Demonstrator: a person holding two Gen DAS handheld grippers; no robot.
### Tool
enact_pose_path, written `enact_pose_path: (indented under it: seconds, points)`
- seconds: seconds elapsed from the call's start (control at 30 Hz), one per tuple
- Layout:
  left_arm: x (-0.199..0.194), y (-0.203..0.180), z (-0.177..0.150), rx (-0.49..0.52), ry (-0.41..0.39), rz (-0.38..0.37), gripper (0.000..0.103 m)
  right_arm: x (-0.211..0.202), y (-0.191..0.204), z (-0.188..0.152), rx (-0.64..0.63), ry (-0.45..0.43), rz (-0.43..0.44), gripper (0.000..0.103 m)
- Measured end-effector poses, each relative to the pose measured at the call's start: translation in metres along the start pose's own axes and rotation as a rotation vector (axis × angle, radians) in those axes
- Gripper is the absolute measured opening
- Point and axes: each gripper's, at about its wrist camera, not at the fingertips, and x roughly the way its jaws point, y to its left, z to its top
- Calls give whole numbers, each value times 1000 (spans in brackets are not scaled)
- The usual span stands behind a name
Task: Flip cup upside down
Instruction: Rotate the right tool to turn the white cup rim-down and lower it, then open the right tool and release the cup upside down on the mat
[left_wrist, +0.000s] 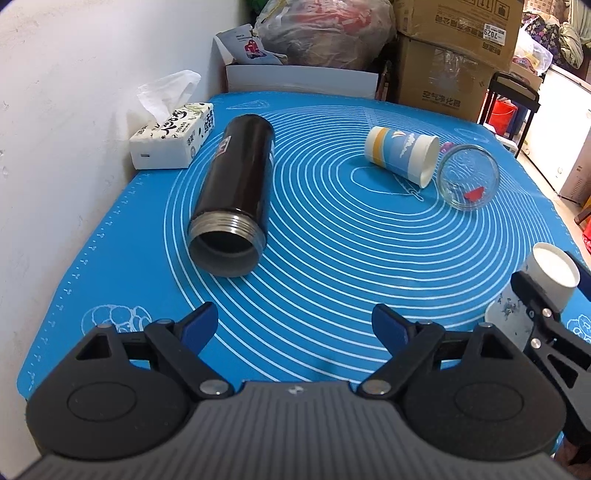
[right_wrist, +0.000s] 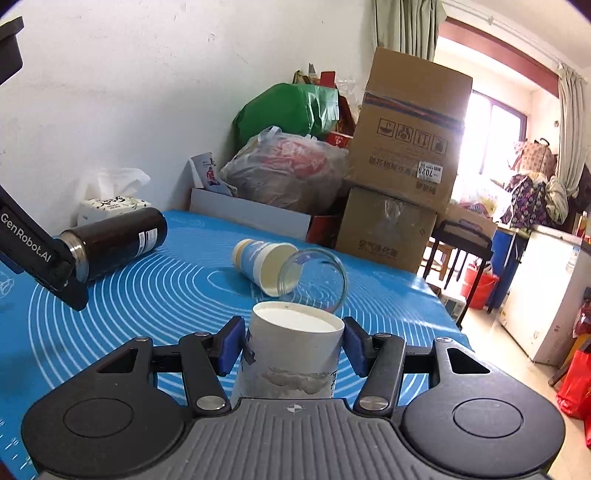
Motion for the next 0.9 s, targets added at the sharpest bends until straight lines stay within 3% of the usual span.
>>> enact_pose_path:
  seconds: [0.17,0.23,0.4,0.73,0.9]
  points:
    - [-5,-5,-6,5,-4,-6,90,-5,-5,-2,32,21,6,68]
    - [-7,-6,-7,5,-6,-11,90,-8,-7,-2,35,18,9,79]
    - [-18,-14,-15,16,-27,-42,90,-18,-15,3,61,39,42,92]
    - [-61,-39,-54,70,-136,-84,92,-66,-42,13,194,128,104,98]
    - [-67,-47,-73,92,-139,-94,93,-92,-40,5,230,156,108,100]
